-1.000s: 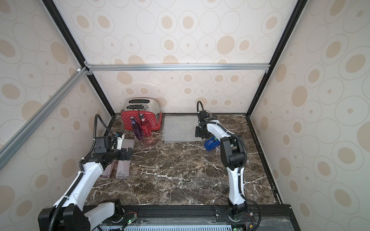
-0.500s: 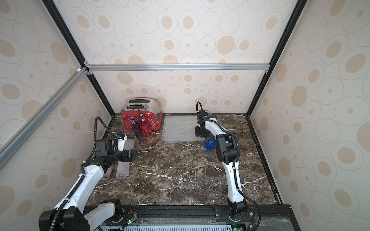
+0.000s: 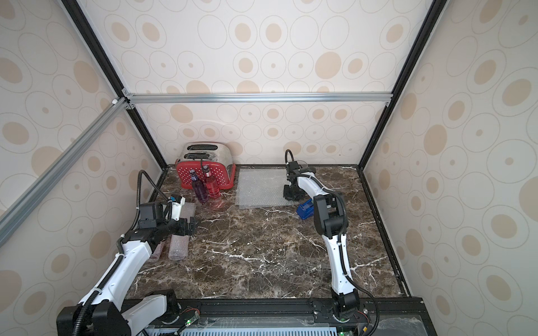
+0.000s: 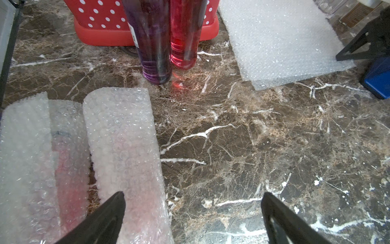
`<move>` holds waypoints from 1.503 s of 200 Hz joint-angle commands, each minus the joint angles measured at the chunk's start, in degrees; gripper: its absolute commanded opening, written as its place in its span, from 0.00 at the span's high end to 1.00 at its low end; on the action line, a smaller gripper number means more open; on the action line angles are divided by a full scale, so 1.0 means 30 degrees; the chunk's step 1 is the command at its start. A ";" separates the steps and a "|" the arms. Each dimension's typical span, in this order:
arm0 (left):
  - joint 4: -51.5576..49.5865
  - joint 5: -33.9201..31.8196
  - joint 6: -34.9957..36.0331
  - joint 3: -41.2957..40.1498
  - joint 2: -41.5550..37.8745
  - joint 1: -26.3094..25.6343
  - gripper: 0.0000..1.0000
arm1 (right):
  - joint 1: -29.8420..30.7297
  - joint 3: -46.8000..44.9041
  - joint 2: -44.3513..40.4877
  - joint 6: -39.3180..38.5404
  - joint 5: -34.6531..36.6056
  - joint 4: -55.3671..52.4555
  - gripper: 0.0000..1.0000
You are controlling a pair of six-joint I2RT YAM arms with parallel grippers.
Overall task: Wrap wine bottles in bubble wrap
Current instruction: Move the bubble wrap to the center of the board.
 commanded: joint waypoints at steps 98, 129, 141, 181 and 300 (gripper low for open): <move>0.0525 0.0597 -0.0171 -0.0149 -0.0717 0.0054 0.01 | 0.0792 -0.1384 -0.3725 0.0456 -0.0795 -0.1204 1.00; 0.0583 0.0635 -0.0101 -0.0240 -0.0794 -0.0019 0.01 | 0.1600 -0.3459 -0.5508 0.1442 -0.1675 -0.0421 1.00; 0.0591 0.0657 -0.0035 -0.0251 -0.0792 -0.0037 0.01 | 0.2018 -0.4942 -0.6637 0.1995 -0.2186 0.0284 1.00; 0.0620 0.0498 0.0083 0.0033 -0.0598 -0.0162 0.01 | 0.3512 -1.1171 -1.0861 0.2956 -0.2635 0.1877 1.00; 0.0616 0.0438 0.0110 0.0452 0.0089 -0.0184 0.01 | 0.5293 -2.2138 -1.6303 0.5572 -0.1605 0.4857 0.78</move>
